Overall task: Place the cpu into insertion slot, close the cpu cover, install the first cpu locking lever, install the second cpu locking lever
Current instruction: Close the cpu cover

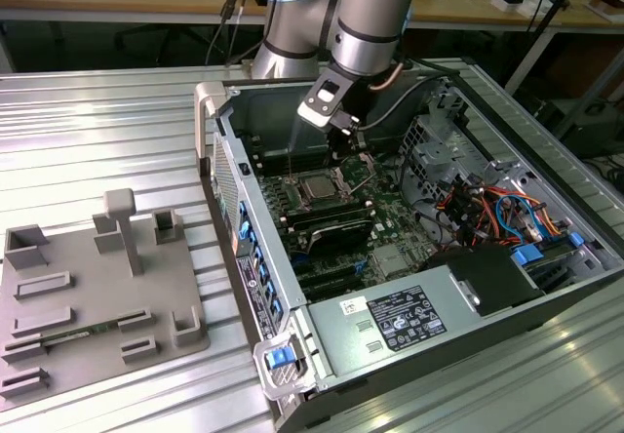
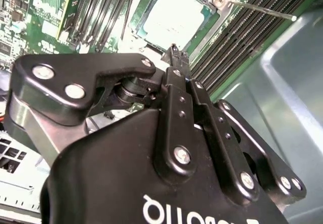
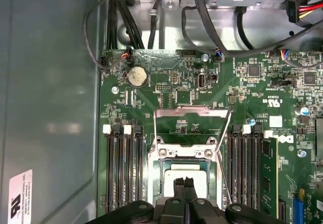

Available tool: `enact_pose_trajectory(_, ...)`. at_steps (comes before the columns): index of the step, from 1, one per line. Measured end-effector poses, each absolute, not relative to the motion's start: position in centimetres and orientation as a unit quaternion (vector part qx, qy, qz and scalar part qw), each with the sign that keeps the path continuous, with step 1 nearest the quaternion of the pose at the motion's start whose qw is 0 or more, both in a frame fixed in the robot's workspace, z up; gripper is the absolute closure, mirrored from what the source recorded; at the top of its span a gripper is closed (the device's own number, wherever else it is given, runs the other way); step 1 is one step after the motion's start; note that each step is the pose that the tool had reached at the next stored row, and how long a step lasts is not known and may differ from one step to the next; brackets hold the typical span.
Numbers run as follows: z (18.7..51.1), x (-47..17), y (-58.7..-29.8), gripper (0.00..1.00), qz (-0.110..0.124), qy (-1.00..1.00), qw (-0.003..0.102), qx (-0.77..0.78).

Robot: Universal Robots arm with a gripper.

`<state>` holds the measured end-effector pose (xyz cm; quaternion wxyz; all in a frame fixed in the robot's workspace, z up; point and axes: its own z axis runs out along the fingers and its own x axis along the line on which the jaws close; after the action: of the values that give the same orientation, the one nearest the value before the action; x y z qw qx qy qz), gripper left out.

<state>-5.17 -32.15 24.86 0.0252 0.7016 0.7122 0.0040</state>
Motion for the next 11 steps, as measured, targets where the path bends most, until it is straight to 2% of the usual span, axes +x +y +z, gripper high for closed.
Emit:
enact_pose_trajectory(5,26.3,-5.2,-32.1,0.89,0.004,0.712,0.025,0.702)
enact_pose_trajectory(11,26.5,-3.8,-31.9,0.89,0.004,0.712,0.025,0.702)
